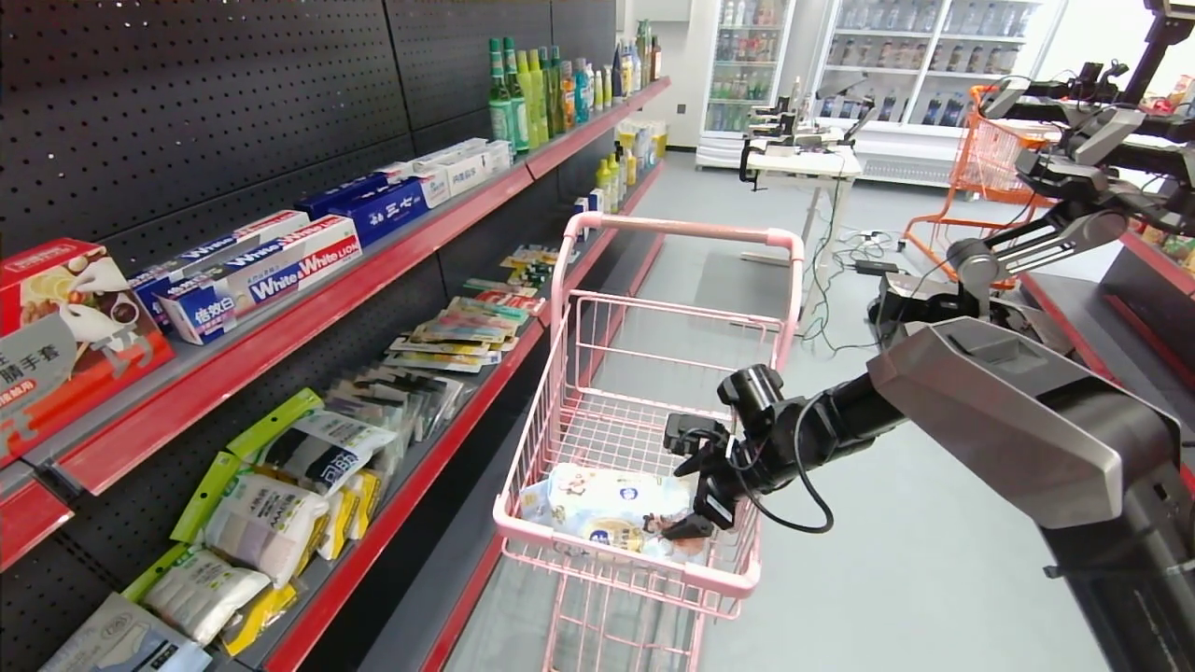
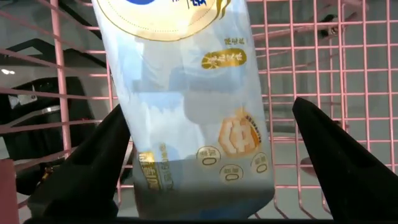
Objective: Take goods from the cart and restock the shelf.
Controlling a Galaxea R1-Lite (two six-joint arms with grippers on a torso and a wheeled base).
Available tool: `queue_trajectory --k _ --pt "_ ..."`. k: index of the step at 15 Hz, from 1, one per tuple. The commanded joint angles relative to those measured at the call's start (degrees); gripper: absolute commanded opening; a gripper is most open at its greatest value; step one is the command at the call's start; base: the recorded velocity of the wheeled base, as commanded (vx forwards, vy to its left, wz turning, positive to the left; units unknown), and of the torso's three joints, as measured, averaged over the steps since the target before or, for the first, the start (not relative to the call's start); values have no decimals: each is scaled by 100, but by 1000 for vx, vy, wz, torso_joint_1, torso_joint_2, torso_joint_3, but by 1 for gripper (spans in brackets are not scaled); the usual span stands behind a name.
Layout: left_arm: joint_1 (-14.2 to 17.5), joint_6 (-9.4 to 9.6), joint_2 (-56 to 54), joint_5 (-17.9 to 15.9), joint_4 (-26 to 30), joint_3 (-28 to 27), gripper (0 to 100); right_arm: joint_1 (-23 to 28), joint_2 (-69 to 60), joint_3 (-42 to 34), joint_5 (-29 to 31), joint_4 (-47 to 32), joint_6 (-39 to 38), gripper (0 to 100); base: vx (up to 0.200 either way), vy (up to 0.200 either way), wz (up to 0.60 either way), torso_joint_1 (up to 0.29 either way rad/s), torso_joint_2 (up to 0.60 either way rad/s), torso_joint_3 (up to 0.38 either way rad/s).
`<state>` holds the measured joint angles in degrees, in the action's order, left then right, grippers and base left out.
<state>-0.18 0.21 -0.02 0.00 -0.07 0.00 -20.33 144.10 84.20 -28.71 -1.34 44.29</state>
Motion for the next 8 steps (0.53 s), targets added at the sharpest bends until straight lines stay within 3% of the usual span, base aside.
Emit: queue_trajectory --k 1,8 --pt "1 6 2 0 -1 0 100 -41 162 70 -3 2 -26 100 0 0 0 0 0 0" --pt "1 6 2 0 -1 0 100 -208 417 132 -328 2 -113 100 0 0 0 0 0 0"
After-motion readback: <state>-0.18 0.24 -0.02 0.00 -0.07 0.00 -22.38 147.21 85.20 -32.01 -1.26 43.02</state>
